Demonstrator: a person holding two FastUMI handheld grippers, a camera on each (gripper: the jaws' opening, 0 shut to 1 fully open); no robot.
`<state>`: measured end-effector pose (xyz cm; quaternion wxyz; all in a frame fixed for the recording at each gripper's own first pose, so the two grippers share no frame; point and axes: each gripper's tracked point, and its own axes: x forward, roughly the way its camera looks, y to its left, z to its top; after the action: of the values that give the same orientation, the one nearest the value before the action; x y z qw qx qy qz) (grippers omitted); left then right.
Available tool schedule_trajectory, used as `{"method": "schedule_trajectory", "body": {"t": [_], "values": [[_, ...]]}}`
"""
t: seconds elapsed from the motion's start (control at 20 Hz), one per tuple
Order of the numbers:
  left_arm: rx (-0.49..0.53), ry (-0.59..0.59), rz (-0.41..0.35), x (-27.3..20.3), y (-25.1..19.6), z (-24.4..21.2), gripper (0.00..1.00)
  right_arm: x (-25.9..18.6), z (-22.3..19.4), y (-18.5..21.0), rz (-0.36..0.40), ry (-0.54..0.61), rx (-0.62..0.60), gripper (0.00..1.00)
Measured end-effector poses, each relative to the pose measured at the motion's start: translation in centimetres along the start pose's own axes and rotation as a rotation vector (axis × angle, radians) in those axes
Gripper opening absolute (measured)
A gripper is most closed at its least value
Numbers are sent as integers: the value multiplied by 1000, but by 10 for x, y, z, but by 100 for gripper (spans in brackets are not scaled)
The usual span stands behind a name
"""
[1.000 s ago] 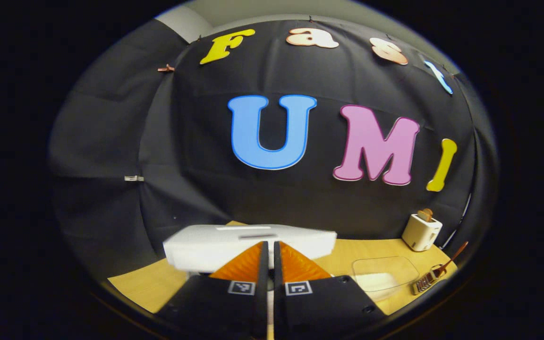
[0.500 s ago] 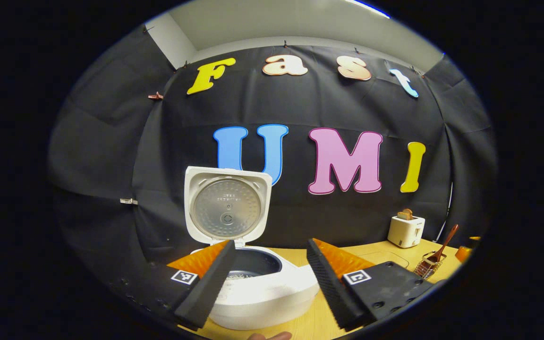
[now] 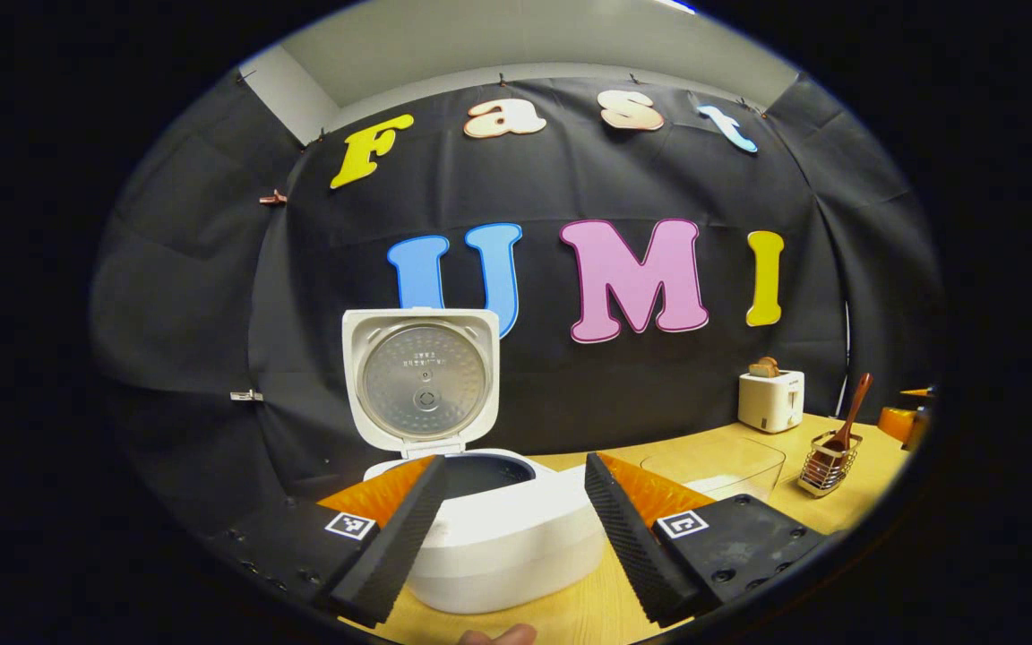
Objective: Close the left gripper, press the button to open the rice cooker; take a wooden spoon from the chopstick holder with the right hand, scoop a spoonful of rice and pour it into the rice cooker, then put the wooden spoon back into the chopstick holder.
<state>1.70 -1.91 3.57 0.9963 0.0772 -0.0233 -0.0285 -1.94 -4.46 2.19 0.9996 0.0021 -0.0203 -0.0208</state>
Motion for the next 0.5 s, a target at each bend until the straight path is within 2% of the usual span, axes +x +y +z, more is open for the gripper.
{"method": "schedule_trajectory", "body": {"t": [0.3, 0.5], "values": [[10, 17, -73, -7, -37, -24, 98, 49, 20, -53, -102, 25, -69, 98], [35, -6, -89, -4, -47, -22, 98, 83, -7, -68, -130, 128, -25, 98]]}}
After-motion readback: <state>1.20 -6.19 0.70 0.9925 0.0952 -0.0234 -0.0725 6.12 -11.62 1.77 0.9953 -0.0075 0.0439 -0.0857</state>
